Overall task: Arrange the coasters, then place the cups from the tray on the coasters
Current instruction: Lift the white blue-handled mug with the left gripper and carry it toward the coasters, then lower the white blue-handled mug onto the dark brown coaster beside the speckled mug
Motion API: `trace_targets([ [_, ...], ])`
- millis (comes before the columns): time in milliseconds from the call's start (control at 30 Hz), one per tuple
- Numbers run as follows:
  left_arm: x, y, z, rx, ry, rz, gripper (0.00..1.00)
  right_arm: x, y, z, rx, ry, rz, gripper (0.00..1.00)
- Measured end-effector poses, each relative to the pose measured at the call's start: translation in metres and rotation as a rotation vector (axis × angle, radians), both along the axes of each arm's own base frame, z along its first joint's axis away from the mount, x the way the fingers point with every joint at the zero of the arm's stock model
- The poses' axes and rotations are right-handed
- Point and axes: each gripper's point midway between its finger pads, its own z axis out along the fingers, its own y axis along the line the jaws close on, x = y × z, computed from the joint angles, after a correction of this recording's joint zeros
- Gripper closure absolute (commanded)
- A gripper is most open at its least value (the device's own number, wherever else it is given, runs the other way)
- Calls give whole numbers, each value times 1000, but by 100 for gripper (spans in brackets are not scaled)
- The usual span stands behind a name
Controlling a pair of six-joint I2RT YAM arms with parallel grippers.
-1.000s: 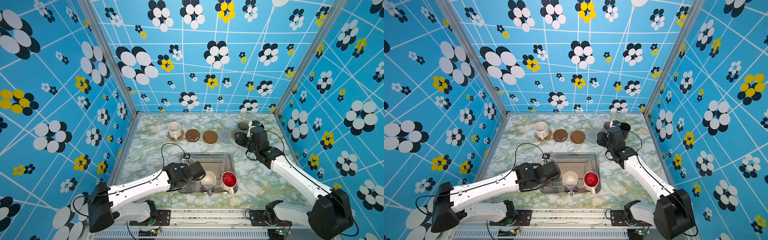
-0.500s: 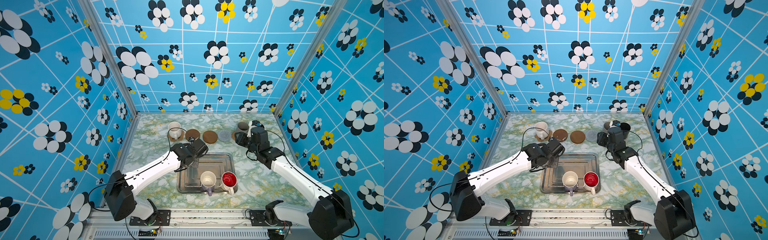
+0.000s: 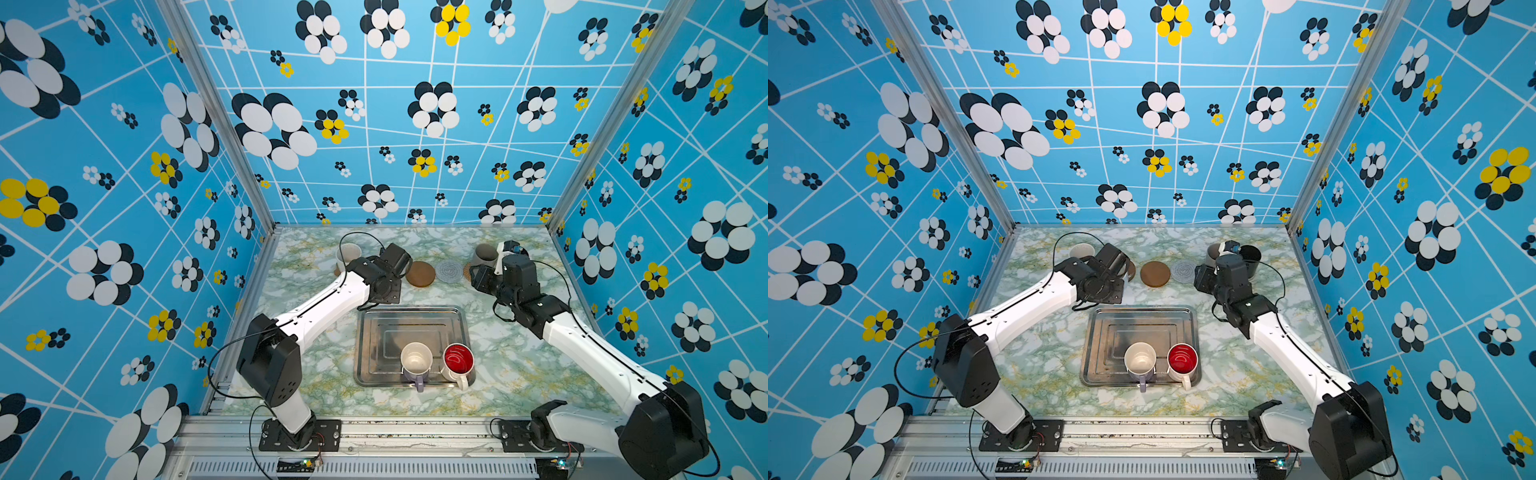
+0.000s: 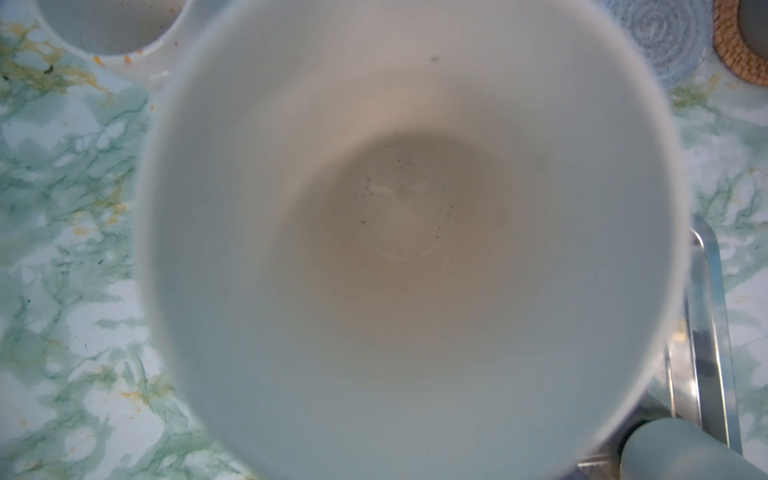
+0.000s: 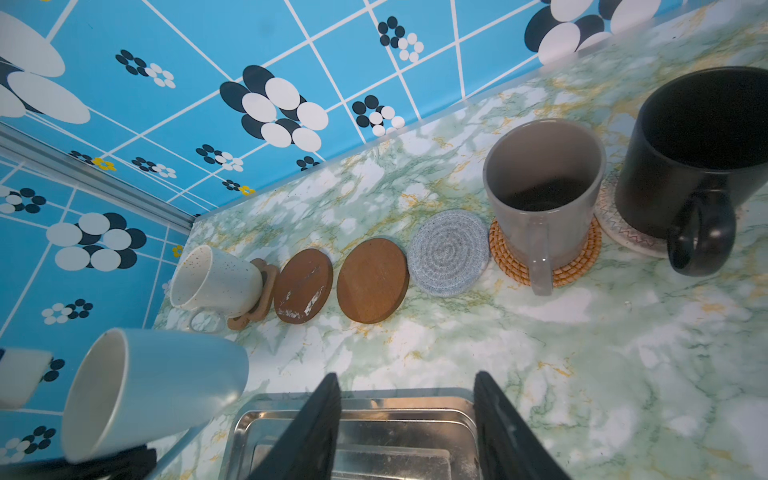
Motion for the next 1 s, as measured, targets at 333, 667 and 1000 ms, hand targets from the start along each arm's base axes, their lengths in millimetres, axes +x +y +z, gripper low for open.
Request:
trace_targets([
  [333, 51, -4, -7, -17, 0, 13, 100, 0, 0, 1, -5, -5, 4, 46],
  [667, 82, -6, -32, -19, 41, 31, 100, 0, 0, 0, -13, -3, 8, 46],
  [1000, 94, -2, -42, -17, 53, 37, 100, 1, 0, -4, -26, 4, 13, 46],
])
